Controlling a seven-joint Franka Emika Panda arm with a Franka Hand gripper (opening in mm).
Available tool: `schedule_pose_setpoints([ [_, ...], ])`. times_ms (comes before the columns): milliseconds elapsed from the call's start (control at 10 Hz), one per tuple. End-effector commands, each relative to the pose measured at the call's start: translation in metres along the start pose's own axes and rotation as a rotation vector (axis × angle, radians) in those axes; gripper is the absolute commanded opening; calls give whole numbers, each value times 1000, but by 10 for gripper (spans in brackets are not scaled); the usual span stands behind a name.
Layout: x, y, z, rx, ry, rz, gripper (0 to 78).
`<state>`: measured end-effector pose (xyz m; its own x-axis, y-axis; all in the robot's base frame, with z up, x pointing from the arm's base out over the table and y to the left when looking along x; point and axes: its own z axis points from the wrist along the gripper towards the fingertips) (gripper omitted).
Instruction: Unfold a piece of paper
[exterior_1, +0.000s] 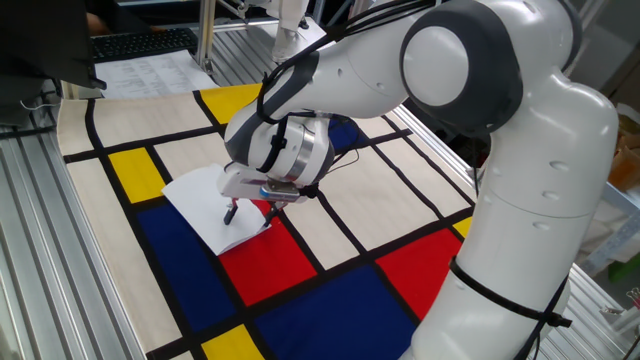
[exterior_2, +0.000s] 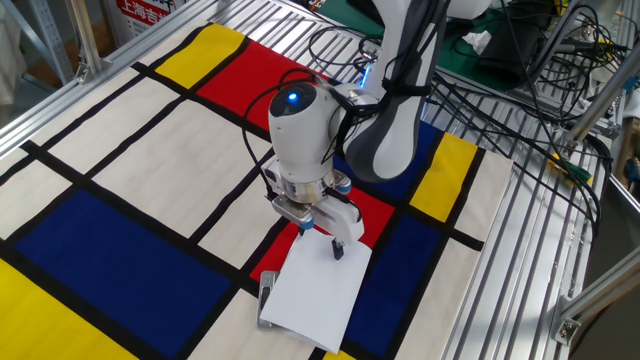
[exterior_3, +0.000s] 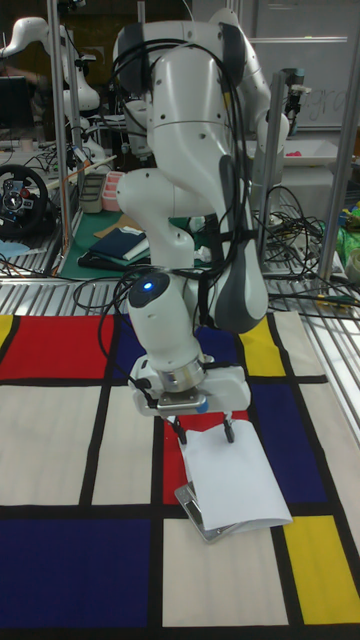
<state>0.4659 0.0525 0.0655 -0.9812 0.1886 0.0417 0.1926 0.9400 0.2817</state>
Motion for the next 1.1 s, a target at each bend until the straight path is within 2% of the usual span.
schedule_pose_setpoints([
  [100,1,-3,3,-17,5,-1,774],
  [200,1,-2,2,-14,4,-2,774],
  [400,1,2,-9,18,3,3,774],
  [600,2,5,-17,78,7,14,774],
  [1100,2,5,-17,64,11,16,774],
])
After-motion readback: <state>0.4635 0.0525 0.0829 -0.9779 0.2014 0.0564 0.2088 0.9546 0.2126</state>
